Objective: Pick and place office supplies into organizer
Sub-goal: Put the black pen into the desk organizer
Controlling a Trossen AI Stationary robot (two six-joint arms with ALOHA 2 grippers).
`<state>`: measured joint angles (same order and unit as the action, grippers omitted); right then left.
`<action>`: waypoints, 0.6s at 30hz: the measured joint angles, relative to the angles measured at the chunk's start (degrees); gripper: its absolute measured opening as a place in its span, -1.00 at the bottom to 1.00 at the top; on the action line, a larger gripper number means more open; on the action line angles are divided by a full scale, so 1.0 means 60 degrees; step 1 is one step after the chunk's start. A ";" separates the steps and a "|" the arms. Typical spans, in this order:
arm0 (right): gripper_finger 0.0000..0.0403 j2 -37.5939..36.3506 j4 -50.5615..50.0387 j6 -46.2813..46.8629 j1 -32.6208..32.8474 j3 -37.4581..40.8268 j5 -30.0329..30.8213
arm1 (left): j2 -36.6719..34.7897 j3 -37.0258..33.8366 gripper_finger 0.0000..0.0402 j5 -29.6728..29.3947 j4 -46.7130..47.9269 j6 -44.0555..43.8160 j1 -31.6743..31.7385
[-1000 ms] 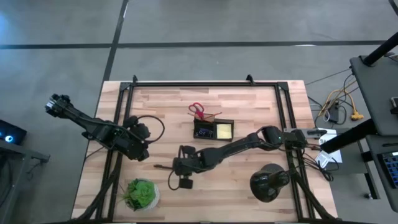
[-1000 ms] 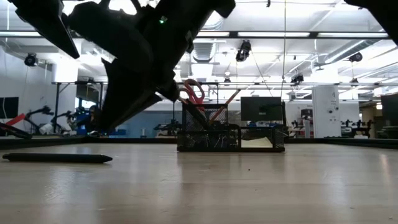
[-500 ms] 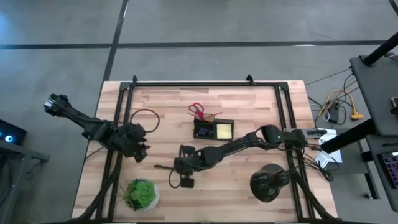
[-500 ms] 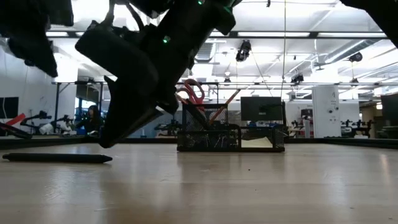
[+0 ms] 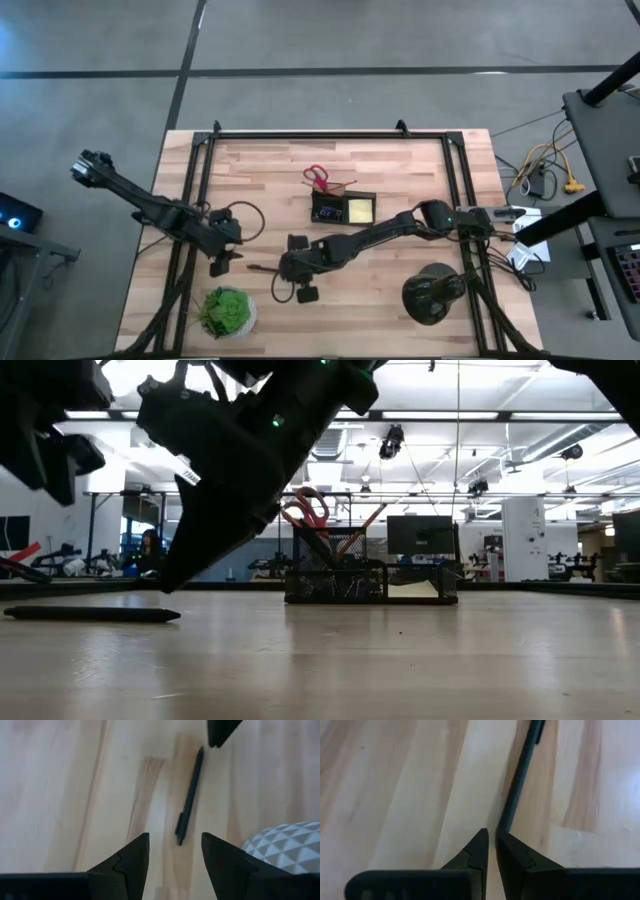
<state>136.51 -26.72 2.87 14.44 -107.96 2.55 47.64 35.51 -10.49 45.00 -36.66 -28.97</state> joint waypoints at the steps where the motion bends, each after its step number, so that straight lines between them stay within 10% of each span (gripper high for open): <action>1: -0.86 0.0024 0.0101 -0.0003 -0.0011 0.0034 -0.0041 | 0.0156 -0.0008 -0.18 -0.0002 -0.0004 -0.0016 0.0000; 18: -0.86 0.0080 0.1249 0.0295 -0.0353 0.0909 -0.0212 | 0.1743 -0.0307 -0.18 0.1029 -0.0958 0.0236 0.0000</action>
<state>136.99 -19.23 4.64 12.32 -102.51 1.28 58.09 33.67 -4.31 39.25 -35.24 -28.97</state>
